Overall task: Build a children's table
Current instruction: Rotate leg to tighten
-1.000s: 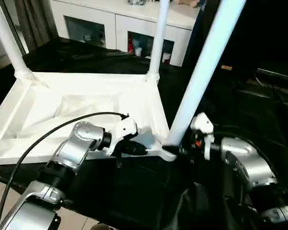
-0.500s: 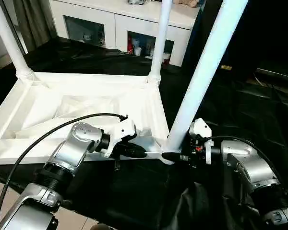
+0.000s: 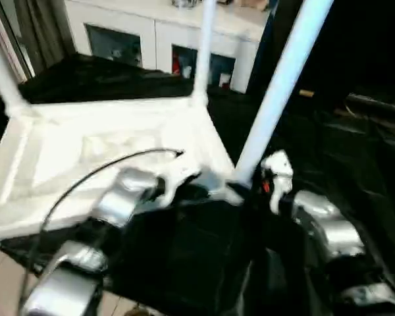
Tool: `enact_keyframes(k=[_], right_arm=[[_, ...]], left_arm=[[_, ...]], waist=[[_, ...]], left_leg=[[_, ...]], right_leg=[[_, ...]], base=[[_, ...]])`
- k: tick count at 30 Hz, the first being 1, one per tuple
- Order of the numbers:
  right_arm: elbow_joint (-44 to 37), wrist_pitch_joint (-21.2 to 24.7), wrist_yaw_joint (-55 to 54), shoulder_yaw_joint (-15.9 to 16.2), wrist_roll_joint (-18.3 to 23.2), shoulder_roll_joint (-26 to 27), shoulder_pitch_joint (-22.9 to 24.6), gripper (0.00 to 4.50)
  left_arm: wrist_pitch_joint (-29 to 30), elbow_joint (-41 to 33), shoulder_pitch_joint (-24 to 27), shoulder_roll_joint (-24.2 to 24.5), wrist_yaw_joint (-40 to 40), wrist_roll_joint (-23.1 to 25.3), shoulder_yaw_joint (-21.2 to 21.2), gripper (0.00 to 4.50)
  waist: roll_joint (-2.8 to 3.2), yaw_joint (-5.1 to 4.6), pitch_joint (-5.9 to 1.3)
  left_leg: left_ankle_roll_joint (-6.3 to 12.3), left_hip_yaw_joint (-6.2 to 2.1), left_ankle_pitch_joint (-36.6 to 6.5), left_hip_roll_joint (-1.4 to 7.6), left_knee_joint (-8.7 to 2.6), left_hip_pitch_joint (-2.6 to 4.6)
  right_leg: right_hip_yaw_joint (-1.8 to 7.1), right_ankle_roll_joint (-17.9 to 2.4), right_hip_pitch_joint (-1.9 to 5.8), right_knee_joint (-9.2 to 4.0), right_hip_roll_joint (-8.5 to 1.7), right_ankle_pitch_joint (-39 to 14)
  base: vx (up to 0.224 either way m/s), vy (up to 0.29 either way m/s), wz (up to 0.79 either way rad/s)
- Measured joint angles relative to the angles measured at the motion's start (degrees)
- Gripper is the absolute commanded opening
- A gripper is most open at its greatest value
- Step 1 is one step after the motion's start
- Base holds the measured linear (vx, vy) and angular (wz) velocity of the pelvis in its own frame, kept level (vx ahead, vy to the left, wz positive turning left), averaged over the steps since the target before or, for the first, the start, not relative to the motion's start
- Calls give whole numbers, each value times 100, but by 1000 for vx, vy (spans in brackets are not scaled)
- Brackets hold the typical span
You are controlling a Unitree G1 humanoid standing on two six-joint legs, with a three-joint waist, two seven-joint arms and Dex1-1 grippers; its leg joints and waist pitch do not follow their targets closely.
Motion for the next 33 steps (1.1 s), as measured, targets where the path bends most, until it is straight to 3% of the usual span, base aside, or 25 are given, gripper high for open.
enact_keyframes(k=[5,8,11,15,19,26,29,33], right_arm=[[80,72,-1412,-296,-191,493,-111,267],[79,-112,-1613,-303,-362,553,-77,267],[79,-228,-1596,-303,-363,556,-36,336],[-36,-442,-923,-217,-284,409,81,373],[-238,-442,192,159,-236,-161,92,373],[-314,-438,1511,484,-122,-676,124,373],[-522,-361,2022,631,12,-814,188,373],[-692,-256,2522,755,140,-1080,288,373]], left_arm=[[17,689,-405,-571,861,114,13,0],[-43,839,-482,-659,960,126,12,0],[-59,848,-482,-664,951,127,12,0],[-71,841,-479,-492,907,127,112,0],[-197,593,-291,-155,406,74,152,0],[-409,-218,218,496,-1027,-181,21,0],[-390,-502,372,647,-1417,-279,-61,0],[-314,-711,510,791,-1718,-356,-63,0]], waist=[[7,48,-4],[18,48,-10],[22,57,-12],[12,-45,-7],[-7,-143,-7],[0,-88,-13],[2,-24,-11],[-2,-15,-9]], left_leg=[[1,1,0,-4,-1,-5],[2,1,0,-7,-2,-5],[3,1,0,-8,-6,-6],[3,-2,0,-4,-9,-3],[1,-12,0,0,-15,2],[0,-9,1,4,-38,6],[2,0,1,3,-32,2],[2,1,0,3,-27,5]], right_leg=[[5,-2,10,-7,-2,1],[9,3,15,-15,-3,-2],[7,5,14,-15,-4,-3],[3,5,10,-12,-1,0],[-5,4,7,-13,5,3],[-13,-2,-7,-14,7,-6],[-10,-3,-6,-16,0,-8],[-8,-3,-6,-14,0,-8]], base=[[0,0,0],[0,0,0],[0,0,0],[0,0,0],[0,0,0],[0,0,0],[0,0,0],[0,0,0]])
